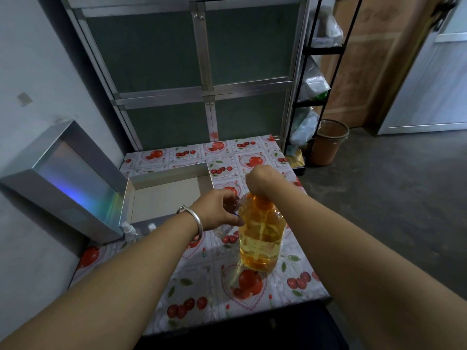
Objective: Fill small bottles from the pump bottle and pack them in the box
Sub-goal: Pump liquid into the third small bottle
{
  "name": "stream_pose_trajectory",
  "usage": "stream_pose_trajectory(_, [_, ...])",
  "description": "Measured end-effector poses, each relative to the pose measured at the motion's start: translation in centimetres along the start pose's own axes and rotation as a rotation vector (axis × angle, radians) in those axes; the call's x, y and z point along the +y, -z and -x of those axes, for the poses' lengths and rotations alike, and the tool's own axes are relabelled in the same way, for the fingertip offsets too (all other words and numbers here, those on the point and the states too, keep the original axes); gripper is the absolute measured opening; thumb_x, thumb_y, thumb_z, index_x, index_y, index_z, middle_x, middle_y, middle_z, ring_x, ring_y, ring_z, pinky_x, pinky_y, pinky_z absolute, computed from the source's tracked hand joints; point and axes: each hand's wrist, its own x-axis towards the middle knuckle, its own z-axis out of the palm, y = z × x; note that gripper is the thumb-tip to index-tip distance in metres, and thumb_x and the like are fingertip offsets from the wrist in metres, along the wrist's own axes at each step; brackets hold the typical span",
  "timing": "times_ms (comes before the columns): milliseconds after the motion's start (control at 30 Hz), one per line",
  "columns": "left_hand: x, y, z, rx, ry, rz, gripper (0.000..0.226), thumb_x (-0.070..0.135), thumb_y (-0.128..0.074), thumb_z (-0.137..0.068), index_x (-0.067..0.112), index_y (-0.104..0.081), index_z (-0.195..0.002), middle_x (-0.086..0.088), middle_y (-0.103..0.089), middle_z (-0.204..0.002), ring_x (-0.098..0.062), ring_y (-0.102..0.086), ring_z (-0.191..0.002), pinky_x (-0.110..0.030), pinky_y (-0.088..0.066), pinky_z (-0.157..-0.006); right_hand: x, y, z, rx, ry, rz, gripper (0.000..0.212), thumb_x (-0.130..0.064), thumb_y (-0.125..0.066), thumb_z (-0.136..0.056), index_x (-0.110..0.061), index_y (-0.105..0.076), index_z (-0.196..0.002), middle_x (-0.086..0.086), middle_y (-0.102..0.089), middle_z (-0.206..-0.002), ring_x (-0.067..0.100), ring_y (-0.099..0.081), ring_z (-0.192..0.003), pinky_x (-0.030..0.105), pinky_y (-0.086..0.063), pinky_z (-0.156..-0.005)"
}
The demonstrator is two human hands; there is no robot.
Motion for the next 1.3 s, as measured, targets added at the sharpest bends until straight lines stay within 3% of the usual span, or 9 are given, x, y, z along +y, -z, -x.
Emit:
stream_pose_trajectory(133, [-0.1,0.0,0.1,0.001,0.001,0.01,0.037,0.022,-0.079,-0.068,0.005,-0.062,-0.097,-0.013,-0.067,-0.095,-0.028,-0.063,-0.091,-0.04,-0.054,-0.085,0.2,0.1,0.5,0.014,0.005,0.003,0.029,-0.014,-0.04,-0.097,-0.002,-0.053,-0.121,0.012,-0.054,-0.105,0.025,-0.057,-0.099,0.032,-0.049,-0.09])
stream_pose_trajectory(267, [-0.1,0.2,0.2,0.012,-0.004,-0.002,0.038,0.023,-0.079,-0.069,0.003,-0.061,-0.097,-0.015,-0.066,-0.095,-0.03,-0.063,-0.091,-0.04,-0.053,-0.084,-0.4,1.0,0.9,-0.011,0.029,-0.074,0.038,-0.013,-0.043,-0.097,-0.006,-0.044,-0.134,0.013,-0.052,-0.126,0.024,-0.054,-0.111,0.025,-0.039,-0.077])
stream_pose_trajectory(467, [-0.3,-0.2,0.0,0.005,0.001,0.018,0.036,0.023,-0.079,-0.068,0.006,-0.062,-0.095,-0.011,-0.066,-0.093,-0.023,-0.061,-0.085,-0.037,-0.053,-0.082,0.2,0.1,0.1,0.035,-0.024,-0.047,0.026,-0.017,-0.041,-0.097,-0.005,-0.054,-0.116,0.009,-0.051,-0.097,0.022,-0.052,-0.088,0.032,-0.048,-0.083])
stream_pose_trajectory(667, [-0.3,-0.1,0.1,0.003,-0.003,0.021,0.037,0.024,-0.08,-0.067,0.008,-0.063,-0.096,-0.008,-0.067,-0.093,-0.025,-0.063,-0.089,-0.038,-0.054,-0.084,-0.3,1.0,0.5,-0.02,0.046,0.042,0.035,-0.014,-0.042,-0.099,-0.006,-0.046,-0.132,0.012,-0.054,-0.123,0.022,-0.056,-0.109,0.024,-0.044,-0.082])
stream_pose_trajectory(800, [-0.1,-0.2,0.0,0.009,-0.006,0.022,0.037,0.023,-0.079,-0.068,0.007,-0.063,-0.097,-0.01,-0.066,-0.094,-0.024,-0.062,-0.086,-0.036,-0.053,-0.082,0.2,-0.1,-0.1,0.012,0.044,0.107,0.03,-0.011,-0.042,-0.094,-0.008,-0.054,-0.122,0.005,-0.048,-0.083,0.019,-0.05,-0.073,0.024,-0.041,-0.064])
stream_pose_trajectory(900, [0.0,-0.1,0.1,0.013,-0.007,0.024,0.036,0.022,-0.079,-0.069,0.006,-0.062,-0.096,-0.009,-0.065,-0.092,-0.018,-0.058,-0.079,-0.028,-0.05,-0.074,0.4,-0.1,-0.1,0.021,0.044,0.074,0.028,-0.014,-0.042,-0.096,-0.008,-0.054,-0.12,0.007,-0.05,-0.093,0.021,-0.053,-0.085,0.029,-0.046,-0.076])
stream_pose_trajectory(1033, [0.0,0.0,0.0,0.011,0.002,0.017,0.038,0.024,-0.079,-0.068,0.005,-0.062,-0.097,-0.012,-0.066,-0.095,-0.025,-0.062,-0.086,-0.036,-0.052,-0.081,-0.1,0.9,0.4,-0.017,0.069,0.042,0.039,-0.013,-0.043,-0.097,-0.007,-0.044,-0.135,0.011,-0.054,-0.121,0.022,-0.056,-0.103,0.024,-0.044,-0.08])
stream_pose_trajectory(1200, [0.0,-0.1,0.0,0.008,0.006,0.006,0.038,0.024,-0.08,-0.068,0.005,-0.062,-0.096,-0.012,-0.066,-0.094,-0.023,-0.06,-0.083,-0.038,-0.052,-0.082,0.2,0.0,-0.3,-0.011,0.034,0.121,0.032,-0.011,-0.043,-0.094,-0.007,-0.052,-0.125,0.004,-0.047,-0.083,0.017,-0.045,-0.068,0.027,-0.045,-0.071])
stream_pose_trajectory(1300, [0.1,0.0,0.2,0.005,0.007,0.008,0.039,0.023,-0.08,-0.068,0.005,-0.062,-0.097,-0.011,-0.066,-0.096,-0.026,-0.063,-0.09,-0.038,-0.053,-0.085,0.2,0.2,0.0,-0.027,0.063,0.155,0.036,-0.012,-0.043,-0.096,-0.008,-0.049,-0.131,0.009,-0.054,-0.104,0.022,-0.055,-0.089,0.028,-0.045,-0.079])
